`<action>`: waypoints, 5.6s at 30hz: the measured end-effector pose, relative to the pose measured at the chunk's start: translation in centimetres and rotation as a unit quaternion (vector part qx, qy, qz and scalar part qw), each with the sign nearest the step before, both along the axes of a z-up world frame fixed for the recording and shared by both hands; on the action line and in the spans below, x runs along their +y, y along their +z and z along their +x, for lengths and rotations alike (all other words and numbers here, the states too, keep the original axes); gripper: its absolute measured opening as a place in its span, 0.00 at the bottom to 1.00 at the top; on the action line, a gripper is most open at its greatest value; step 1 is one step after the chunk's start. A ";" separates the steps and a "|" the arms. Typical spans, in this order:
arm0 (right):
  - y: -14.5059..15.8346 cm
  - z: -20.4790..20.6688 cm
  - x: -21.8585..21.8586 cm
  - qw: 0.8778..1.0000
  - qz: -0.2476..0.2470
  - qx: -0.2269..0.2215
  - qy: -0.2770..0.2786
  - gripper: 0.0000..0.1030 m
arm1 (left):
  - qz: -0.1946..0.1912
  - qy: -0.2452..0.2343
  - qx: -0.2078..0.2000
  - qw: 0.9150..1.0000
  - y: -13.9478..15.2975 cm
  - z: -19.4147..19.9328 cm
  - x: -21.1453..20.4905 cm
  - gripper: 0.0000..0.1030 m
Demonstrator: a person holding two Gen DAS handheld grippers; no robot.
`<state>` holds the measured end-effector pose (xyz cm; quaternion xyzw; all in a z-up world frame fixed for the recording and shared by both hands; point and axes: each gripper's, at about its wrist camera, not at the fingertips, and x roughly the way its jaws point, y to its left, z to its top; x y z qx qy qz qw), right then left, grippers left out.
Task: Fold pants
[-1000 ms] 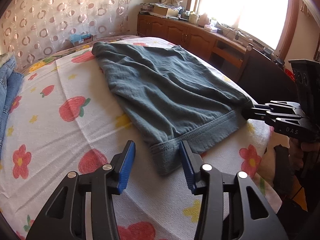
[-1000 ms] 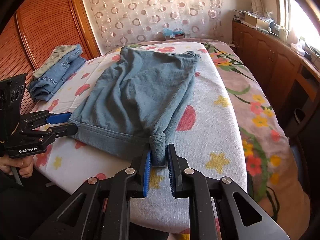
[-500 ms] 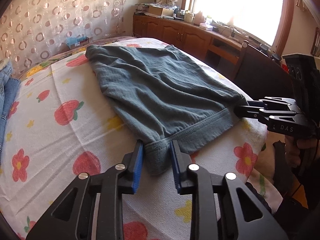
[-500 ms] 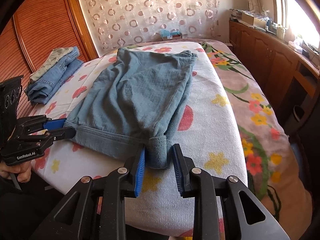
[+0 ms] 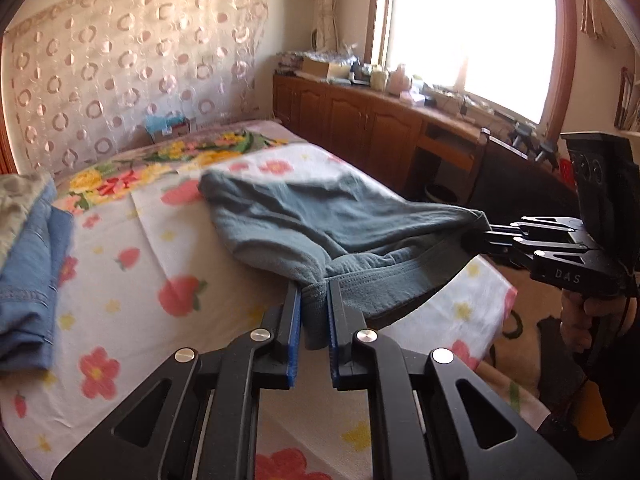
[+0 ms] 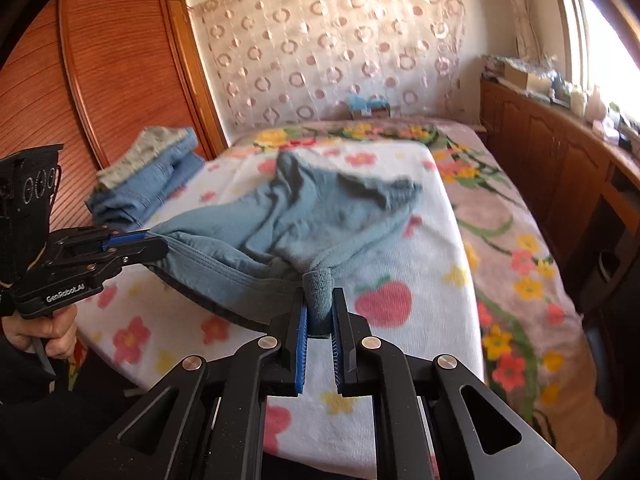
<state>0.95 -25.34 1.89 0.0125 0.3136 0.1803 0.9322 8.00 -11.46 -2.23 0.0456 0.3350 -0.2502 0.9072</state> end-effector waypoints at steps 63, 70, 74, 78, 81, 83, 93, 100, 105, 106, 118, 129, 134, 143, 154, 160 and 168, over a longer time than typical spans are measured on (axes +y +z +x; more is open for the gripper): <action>-4.3 5.8 9.8 0.986 -0.033 0.079 0.143 0.10 | 0.036 0.121 0.049 0.991 -5.2 -2.2 10.6 0.12; -4.4 4.8 9.4 0.988 -0.025 0.075 0.132 0.10 | 0.024 0.127 0.052 0.990 -6.0 -4.1 10.6 0.12; -5.3 5.0 9.1 0.988 -0.014 0.086 0.126 0.10 | 0.019 0.132 0.067 0.989 -7.1 -4.1 10.8 0.12; -5.8 5.1 9.5 0.988 -0.025 0.086 0.124 0.10 | 0.022 0.137 0.068 0.988 -7.5 -4.2 10.6 0.12; -5.7 5.0 9.8 0.989 -0.031 0.081 0.121 0.10 | 0.028 0.139 0.064 0.988 -7.4 -4.3 10.5 0.12; -5.6 5.0 9.8 0.989 -0.031 0.079 0.119 0.10 | 0.027 0.140 0.064 0.988 -7.5 -4.4 10.5 0.12; -5.9 4.7 9.3 0.990 -0.028 0.076 0.114 0.12 | 0.027 0.146 0.068 0.987 -7.5 -4.2 10.6 0.19; -5.5 4.2 8.7 0.991 -0.028 0.077 0.109 0.14 | 0.026 0.153 0.049 0.987 -6.2 -4.6 11.1 0.50; -4.9 3.8 8.3 0.992 -0.027 0.069 0.103 0.26 | 0.012 0.166 0.042 0.985 -5.6 -4.0 12.2 0.77; -4.8 3.7 8.1 0.992 -0.027 0.068 0.102 0.28 | 0.011 0.168 0.043 0.985 -5.7 -3.8 12.3 0.77; -5.2 4.8 8.4 0.995 -0.040 0.055 0.080 0.34 | 0.039 0.182 0.072 0.980 -8.6 -2.7 12.2 0.77; -7.1 5.1 8.7 0.991 -0.042 0.085 0.096 0.34 | 0.029 0.177 0.076 0.981 -9.3 -2.9 12.3 0.77; -7.1 5.4 8.9 0.990 -0.038 0.085 0.103 0.27 | 0.020 0.148 0.074 0.986 -9.0 -3.2 11.7 0.51; -7.1 5.5 8.6 0.990 -0.017 0.089 0.109 0.14 | -0.002 0.121 0.080 0.989 -8.7 -3.7 11.5 0.24; -4.2 3.7 7.0 0.992 0.004 0.062 0.108 0.11 | -0.022 0.099 0.031 0.994 -3.8 -5.2 10.8 0.15; -2.1 1.8 5.8 0.993 0.015 0.043 0.111 0.11 | -0.028 0.089 0.010 0.996 -1.6 -6.7 10.4 0.15; -0.4 -0.5 4.7 0.993 0.024 0.021 0.115 0.11 | -0.032 0.078 -0.016 0.996 0.5 -8.2 10.0 0.15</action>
